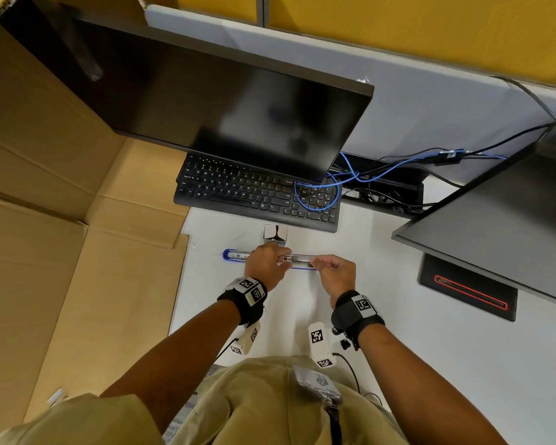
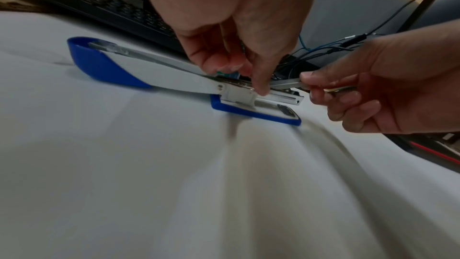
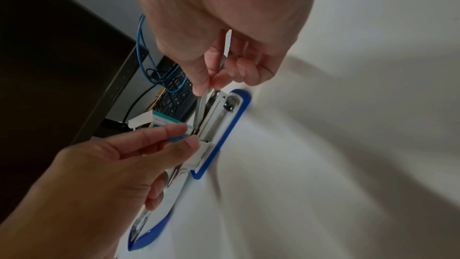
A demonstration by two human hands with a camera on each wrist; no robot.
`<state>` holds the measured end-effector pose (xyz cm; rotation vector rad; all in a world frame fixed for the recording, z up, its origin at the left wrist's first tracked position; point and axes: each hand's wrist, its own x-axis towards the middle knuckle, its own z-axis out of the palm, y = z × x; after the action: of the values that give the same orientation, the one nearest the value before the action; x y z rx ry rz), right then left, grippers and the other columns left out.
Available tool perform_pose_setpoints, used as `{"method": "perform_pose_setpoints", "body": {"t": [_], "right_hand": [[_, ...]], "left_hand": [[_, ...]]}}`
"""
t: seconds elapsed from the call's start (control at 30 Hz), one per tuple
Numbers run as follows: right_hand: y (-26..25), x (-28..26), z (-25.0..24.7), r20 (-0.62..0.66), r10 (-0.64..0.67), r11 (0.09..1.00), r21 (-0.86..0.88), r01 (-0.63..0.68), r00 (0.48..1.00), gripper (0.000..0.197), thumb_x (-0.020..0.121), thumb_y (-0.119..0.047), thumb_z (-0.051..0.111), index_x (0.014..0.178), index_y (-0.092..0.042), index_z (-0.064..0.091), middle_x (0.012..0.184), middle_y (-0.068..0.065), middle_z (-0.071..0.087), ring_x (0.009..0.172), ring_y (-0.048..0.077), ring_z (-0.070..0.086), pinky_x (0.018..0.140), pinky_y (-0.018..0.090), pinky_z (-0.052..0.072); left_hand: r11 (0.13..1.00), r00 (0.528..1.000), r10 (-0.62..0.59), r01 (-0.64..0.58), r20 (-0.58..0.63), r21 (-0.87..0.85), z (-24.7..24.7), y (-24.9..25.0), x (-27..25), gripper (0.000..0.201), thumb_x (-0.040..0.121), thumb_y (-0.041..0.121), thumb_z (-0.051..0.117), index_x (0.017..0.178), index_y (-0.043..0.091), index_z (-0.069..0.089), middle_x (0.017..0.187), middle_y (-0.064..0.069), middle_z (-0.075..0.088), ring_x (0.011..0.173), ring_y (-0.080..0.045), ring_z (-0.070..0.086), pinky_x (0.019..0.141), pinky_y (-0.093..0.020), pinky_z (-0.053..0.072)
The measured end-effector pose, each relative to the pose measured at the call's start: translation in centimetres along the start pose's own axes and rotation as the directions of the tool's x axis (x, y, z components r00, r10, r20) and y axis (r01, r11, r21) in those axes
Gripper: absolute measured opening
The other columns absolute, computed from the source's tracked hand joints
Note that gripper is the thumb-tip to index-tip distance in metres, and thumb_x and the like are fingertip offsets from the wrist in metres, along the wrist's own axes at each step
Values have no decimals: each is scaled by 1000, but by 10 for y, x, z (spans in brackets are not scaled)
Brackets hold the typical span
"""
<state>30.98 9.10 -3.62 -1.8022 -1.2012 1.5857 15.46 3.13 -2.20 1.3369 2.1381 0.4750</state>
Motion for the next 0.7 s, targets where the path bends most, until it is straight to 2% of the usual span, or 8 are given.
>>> {"method": "perform_pose_setpoints", "body": {"t": [0.1, 0.23, 0.37, 0.5, 0.7], "right_hand": [[1, 0, -1, 16, -30, 1000, -5, 30, 999, 8, 77, -12, 77, 74, -20, 77, 79, 4, 75, 69, 18, 62, 67, 25, 47], [1, 0, -3, -5, -54, 995, -85, 54, 999, 4, 75, -18, 79, 75, -22, 77, 79, -1, 75, 80, 18, 67, 81, 30, 52], [1, 1, -3, 19, -101, 986, -129, 103, 995, 4, 76, -18, 77, 75, -22, 77, 80, -2, 75, 74, 11, 62, 82, 31, 52], [3, 3, -6, 38, -109, 981, -160, 113, 993, 2, 76, -23, 77, 77, -25, 77, 82, -3, 75, 75, 14, 62, 83, 35, 54], [2, 2, -6, 8, -110, 981, -161, 110, 994, 2, 76, -21, 77, 75, -22, 76, 78, -2, 74, 78, 15, 65, 80, 31, 54]], "left_hand": [[999, 1000, 26, -27, 9, 33, 0, 2, 1, 23, 84, 30, 67, 105, 22, 72, 97, -5, 68, 85, -23, 64, 75, -35, 55], [996, 999, 47, -48, 8, 79, 5, 0, 0, 17, 86, 34, 63, 99, 27, 72, 95, -2, 68, 78, -19, 63, 67, -30, 54], [997, 999, 45, -44, -17, 56, 8, 0, 0, 17, 85, 33, 63, 98, 28, 72, 91, -2, 68, 76, -20, 63, 67, -33, 56], [995, 998, 64, -62, -15, 81, 11, 0, 2, 18, 88, 35, 61, 98, 26, 72, 90, -2, 67, 74, -19, 62, 65, -29, 53], [986, 995, 95, -94, -4, 141, 15, 1, 4, 21, 89, 36, 59, 101, 25, 72, 90, -2, 68, 76, -21, 64, 65, -30, 51]]}}
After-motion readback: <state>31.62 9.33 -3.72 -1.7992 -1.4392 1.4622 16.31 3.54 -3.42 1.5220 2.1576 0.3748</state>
